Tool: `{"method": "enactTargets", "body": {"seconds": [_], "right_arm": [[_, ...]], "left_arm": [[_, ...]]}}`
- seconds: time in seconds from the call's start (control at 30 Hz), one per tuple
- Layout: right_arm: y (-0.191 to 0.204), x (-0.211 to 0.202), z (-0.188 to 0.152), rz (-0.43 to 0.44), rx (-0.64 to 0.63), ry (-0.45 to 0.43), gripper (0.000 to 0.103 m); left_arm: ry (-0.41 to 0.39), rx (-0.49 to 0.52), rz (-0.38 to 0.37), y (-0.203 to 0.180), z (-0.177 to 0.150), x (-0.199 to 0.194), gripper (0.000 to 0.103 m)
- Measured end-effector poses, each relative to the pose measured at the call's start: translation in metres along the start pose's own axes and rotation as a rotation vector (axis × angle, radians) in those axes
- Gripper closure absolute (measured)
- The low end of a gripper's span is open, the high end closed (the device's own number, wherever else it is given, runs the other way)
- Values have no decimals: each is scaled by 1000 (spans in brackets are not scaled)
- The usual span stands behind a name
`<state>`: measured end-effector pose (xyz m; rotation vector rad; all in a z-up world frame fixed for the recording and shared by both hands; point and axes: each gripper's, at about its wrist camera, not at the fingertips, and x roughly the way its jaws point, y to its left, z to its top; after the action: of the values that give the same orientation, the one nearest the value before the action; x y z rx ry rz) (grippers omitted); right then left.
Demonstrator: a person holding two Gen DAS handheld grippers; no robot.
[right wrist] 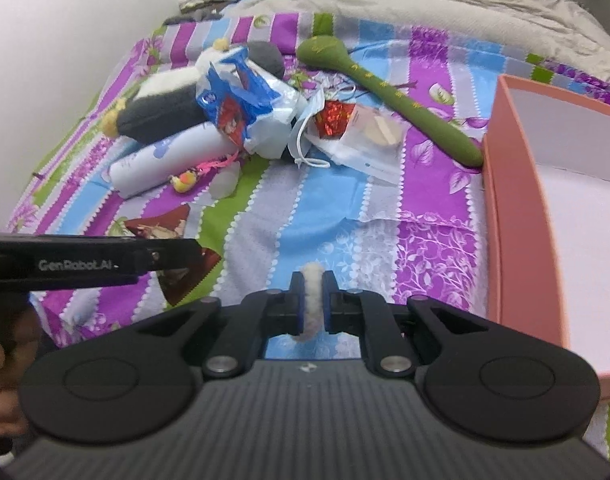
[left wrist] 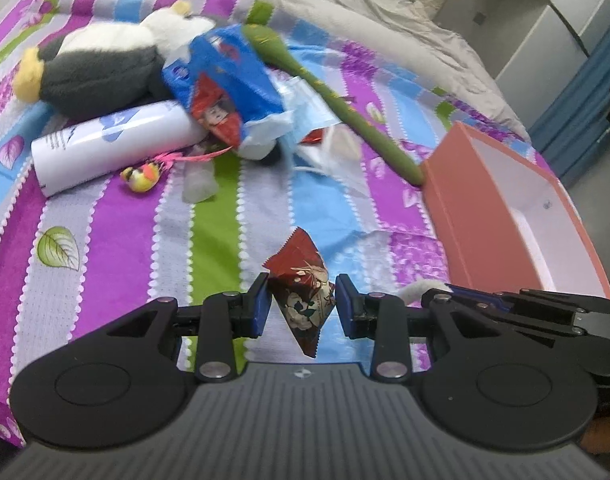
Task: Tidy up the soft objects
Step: 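Carry the red packet with the left tool while the right tool carries the white ring over the box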
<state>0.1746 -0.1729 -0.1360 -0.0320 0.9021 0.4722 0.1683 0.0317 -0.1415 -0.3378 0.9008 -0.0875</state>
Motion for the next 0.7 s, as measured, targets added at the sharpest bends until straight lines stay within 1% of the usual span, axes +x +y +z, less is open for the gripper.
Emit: {"method": "enactTargets", "body": {"seconds": [0.17, 0.37, 0.7], "right_arm": [[-1, -28, -2, -14, 14, -53, 91], [-7, -62, 2, -25, 42, -143, 91], [-15, -103, 12, -37, 53, -256, 91]], "left_arm": [[-32, 39, -24, -21, 5, -22, 63], [-72, 104, -41, -50, 14, -46, 63], [-133, 155, -82, -91, 30, -79, 63]]}}
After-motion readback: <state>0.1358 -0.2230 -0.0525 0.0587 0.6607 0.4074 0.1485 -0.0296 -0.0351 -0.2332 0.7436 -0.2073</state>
